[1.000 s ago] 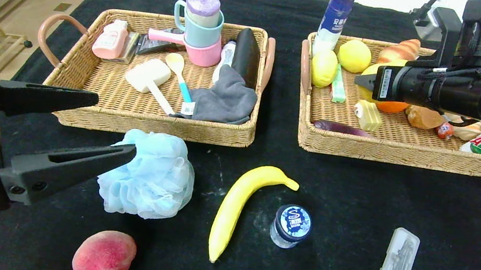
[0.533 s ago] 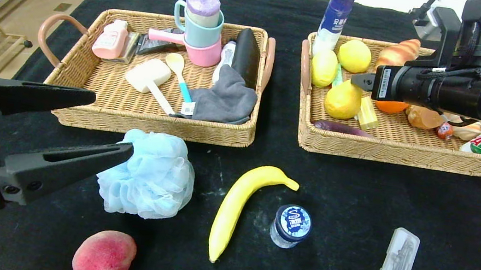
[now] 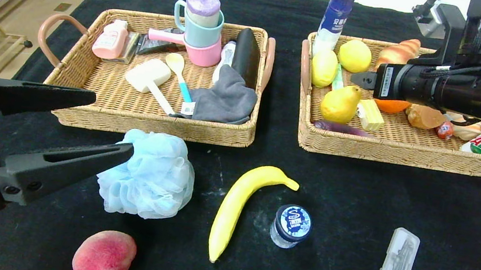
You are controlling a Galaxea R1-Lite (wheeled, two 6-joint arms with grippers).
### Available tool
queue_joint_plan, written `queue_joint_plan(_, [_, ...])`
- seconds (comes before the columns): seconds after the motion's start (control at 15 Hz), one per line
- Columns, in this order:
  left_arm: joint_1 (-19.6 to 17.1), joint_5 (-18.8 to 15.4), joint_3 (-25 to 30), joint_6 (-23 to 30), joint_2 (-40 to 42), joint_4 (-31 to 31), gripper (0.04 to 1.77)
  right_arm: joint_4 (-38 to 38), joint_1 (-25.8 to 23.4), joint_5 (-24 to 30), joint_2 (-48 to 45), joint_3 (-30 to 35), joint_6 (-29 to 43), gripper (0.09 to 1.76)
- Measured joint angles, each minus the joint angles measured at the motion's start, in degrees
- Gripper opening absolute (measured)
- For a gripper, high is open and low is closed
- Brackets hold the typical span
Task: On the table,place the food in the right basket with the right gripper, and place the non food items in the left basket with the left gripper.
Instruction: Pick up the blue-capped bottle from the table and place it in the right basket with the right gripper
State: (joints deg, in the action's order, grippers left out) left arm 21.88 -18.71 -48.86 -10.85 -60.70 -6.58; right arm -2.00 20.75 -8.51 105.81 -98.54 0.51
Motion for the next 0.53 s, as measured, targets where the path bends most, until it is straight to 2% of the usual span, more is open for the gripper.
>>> queue_joint_plan(0.33, [0.0,0.02,0.0,-0.01,0.06,-0.02,1.72,-0.06,0.44,0.39,-2.86,2.34,-0.27,1.67])
queue_joint_plan(0.53, [0.0,0.0,0.0,-0.01,0.11,-0.02,1.72,0.18,1.9,0.49,-5.88,6.67,-1.41,1.68])
